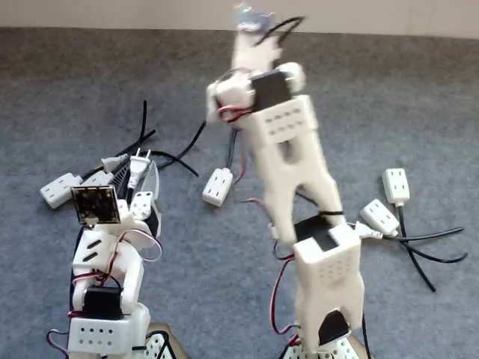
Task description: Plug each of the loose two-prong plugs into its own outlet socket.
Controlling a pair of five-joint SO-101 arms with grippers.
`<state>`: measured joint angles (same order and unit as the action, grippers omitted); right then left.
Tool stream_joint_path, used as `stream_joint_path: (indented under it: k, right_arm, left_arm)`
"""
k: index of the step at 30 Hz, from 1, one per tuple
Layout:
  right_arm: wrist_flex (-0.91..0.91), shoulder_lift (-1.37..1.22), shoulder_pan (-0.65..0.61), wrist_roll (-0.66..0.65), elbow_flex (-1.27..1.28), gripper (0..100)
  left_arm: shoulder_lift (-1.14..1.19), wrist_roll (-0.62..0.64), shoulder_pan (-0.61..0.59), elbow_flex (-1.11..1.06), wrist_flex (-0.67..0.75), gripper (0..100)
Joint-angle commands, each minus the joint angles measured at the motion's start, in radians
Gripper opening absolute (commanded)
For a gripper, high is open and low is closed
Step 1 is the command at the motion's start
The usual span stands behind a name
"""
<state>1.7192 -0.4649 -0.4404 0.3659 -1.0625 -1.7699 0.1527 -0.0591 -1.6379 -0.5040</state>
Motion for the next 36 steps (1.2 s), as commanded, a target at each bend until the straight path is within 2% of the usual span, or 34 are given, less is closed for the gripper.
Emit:
stream_joint_path:
  k: [1,4,7,10,15,19,23,28,33,36]
  right_arm:
    - [0.047,0.03,0.116,-0.014,-0.114,25.8]
    - [0.045,0.03,0.193,-0.077,-0.099,25.8]
    - [0.047,0.03,0.246,-0.149,-0.099,25.8]
    - [0.047,0.031,0.291,-0.147,-0.099,25.8]
    - [0.048,0.033,0.358,-0.147,-0.099,25.8]
    - [0.048,0.056,0.421,-0.15,-0.05,25.8]
    - [0.047,0.165,0.456,-0.155,0.191,25.8]
    - [0.041,0.308,0.513,-0.155,0.536,25.8]
    - [0.028,0.395,0.558,-0.155,0.812,25.7]
    - [-0.038,0.418,0.581,-0.155,0.977,25.7]
  left_arm:
    - [-0.001,-0.008,0.016,0.11,-0.061,1]
    - [0.005,-0.011,0.018,0.142,-0.097,1]
    - [0.087,-0.071,0.03,0.196,-0.104,1]
    - [0.269,-0.112,0.036,0.32,-0.104,1]
    - [0.707,-0.123,0.038,0.654,-0.153,1]
    - [1.059,-0.161,0.062,1.055,-0.381,1]
    - [1.368,-0.226,0.108,1.491,-0.687,1]
    - [1.685,-0.229,0.153,1.946,-0.994,1]
    - [1.928,-0.287,0.217,2.25,-1.214,1]
    - [2.025,-0.295,0.231,2.322,-1.255,1]
